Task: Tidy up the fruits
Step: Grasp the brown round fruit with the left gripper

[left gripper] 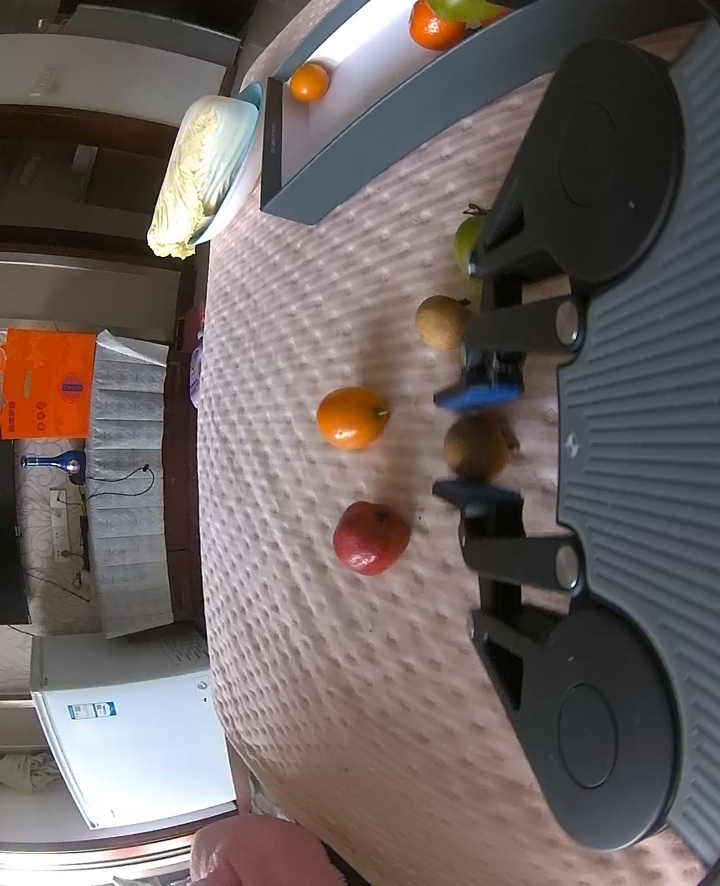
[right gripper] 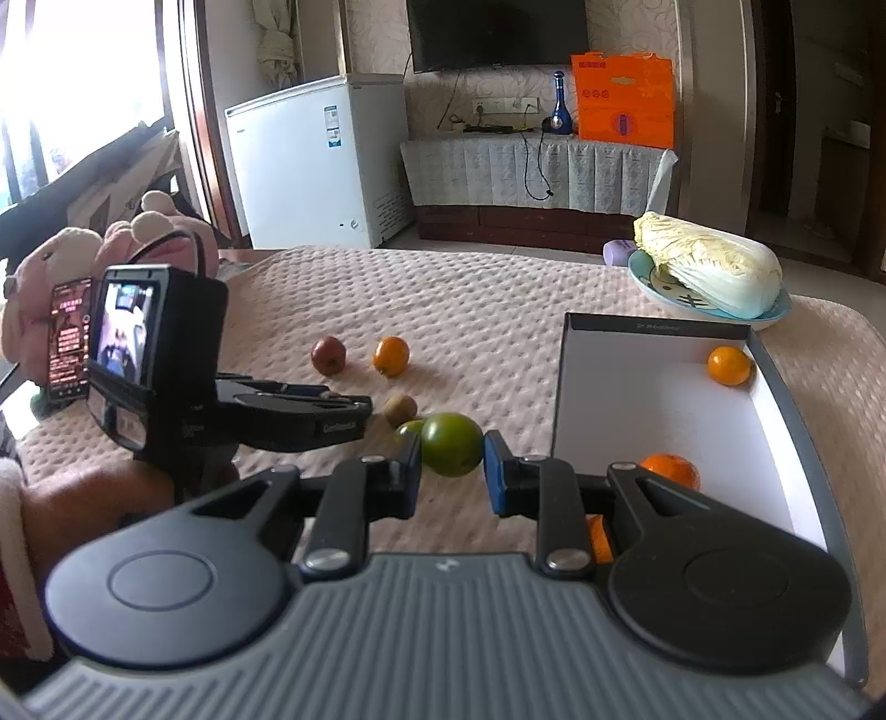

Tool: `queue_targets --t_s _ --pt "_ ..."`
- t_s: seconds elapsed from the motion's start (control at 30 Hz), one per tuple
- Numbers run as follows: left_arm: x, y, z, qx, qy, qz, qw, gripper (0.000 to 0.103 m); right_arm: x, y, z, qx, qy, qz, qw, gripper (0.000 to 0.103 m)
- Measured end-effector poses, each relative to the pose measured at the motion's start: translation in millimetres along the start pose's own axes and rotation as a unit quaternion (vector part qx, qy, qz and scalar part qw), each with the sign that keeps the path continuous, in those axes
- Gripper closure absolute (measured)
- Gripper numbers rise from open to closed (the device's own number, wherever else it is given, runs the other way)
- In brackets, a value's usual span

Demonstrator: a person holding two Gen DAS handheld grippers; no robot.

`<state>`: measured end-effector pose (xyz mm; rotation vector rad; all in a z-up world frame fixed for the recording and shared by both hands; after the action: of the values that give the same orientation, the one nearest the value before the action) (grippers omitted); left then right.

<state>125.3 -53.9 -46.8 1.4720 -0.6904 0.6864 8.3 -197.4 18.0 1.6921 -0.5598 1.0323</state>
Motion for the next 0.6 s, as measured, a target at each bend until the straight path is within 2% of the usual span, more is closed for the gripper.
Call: queue_targets --t_s 0.6 --pt "9 21 -11 0.0 0.015 0.015 0.9998 0.074 2 1 -2 0.001 -0.001 0.007 1.0 0.076"
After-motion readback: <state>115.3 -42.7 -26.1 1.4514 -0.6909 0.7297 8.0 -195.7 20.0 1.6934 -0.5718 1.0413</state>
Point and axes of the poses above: each gripper's, at about its wrist camera, not at the fingertips, and y roughly against the way its jaws point, z to its right, x to its top, the point moved 8 cm from there along -y, roughly the way its jaws point, and after that the axes turned 1 degree about -y, right-handed, at the moved point
